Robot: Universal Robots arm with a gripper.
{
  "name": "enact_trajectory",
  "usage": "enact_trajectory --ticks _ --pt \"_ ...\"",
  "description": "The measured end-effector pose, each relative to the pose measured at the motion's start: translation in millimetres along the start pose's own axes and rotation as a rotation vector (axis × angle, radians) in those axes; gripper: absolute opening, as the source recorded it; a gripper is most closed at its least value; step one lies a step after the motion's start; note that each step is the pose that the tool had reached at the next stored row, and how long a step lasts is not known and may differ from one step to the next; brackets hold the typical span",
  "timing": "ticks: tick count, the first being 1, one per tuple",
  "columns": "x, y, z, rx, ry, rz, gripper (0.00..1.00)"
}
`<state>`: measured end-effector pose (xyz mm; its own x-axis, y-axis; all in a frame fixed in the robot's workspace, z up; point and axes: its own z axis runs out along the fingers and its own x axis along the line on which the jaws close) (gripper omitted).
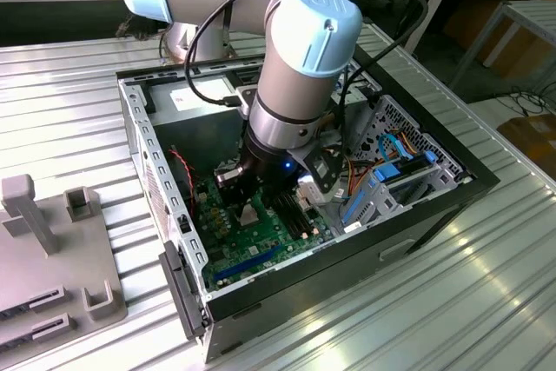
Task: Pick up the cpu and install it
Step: 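Place the cpu into insertion slot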
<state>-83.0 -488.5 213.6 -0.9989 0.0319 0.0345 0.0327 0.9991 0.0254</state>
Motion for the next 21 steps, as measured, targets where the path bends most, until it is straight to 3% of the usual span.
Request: enact_trajectory --ticks 15,17,19,21 --pt "0.1 0.0 -1.2 -0.0004 0.0000 0.000 0.54" --pt "0.1 0.0 -1.2 -0.0004 0.0000 0.000 0.46" --pt "0.1 0.0 -1.1 -0.0004 0.0000 0.000 0.46" --pt "0.1 0.0 -1.2 -0.0004 0.0000 0.000 0.33"
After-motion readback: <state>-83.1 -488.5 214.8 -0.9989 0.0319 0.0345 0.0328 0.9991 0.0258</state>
